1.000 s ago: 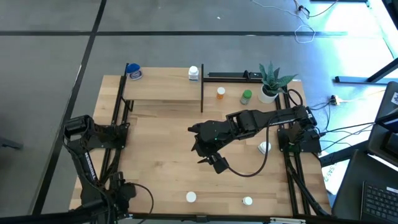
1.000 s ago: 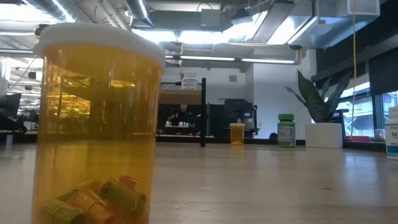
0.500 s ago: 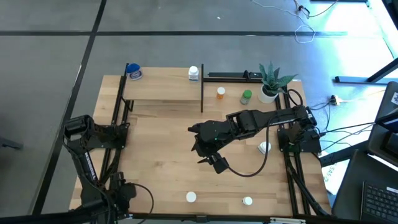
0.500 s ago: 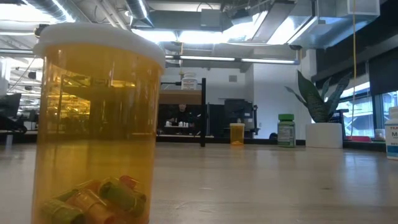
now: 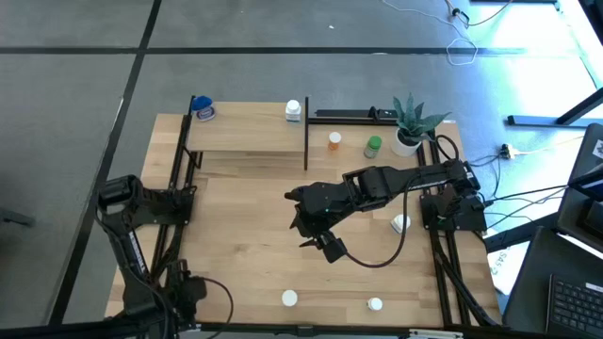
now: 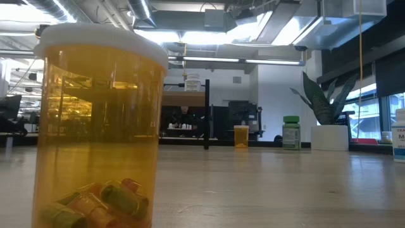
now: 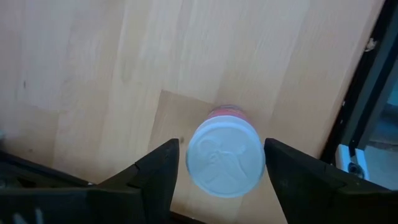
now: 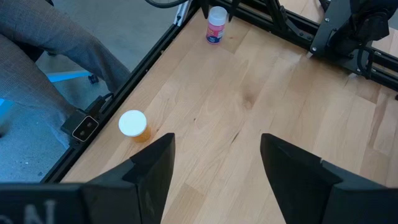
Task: Pick and place medicine bottles onto shelf by color
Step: Put the pink pill bottle on the shelf
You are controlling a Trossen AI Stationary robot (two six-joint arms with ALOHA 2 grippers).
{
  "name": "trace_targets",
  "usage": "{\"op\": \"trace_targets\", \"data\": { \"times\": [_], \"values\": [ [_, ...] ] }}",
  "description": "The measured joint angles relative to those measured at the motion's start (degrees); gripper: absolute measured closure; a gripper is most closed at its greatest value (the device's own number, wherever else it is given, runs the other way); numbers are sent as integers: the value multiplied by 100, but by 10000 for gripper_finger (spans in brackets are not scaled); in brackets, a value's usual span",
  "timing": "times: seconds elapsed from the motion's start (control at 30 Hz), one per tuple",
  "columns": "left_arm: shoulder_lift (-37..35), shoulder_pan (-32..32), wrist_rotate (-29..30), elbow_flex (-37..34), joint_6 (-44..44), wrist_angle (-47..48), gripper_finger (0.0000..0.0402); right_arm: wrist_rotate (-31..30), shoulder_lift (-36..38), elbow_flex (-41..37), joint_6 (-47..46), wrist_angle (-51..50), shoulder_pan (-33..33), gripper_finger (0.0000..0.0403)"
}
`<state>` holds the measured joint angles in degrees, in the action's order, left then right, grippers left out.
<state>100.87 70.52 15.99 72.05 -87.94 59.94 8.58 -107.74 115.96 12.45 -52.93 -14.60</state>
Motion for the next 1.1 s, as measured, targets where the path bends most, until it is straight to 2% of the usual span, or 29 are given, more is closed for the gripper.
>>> {"op": "trace_targets", "data": {
  "times": [0.37, 0.73, 1.1],
  "values": [
    [87, -2, -50, 0, -8, -2, 176, 0, 0, 0, -1, 0, 1, 164],
    [87, -2, -20, 0, -7, 92, 230, 0, 0, 0, -1, 0, 1, 164],
    [62, -136, -61, 1, -163, 120, 235, 0, 0, 0, -1, 0, 1, 164]
  ]
}}
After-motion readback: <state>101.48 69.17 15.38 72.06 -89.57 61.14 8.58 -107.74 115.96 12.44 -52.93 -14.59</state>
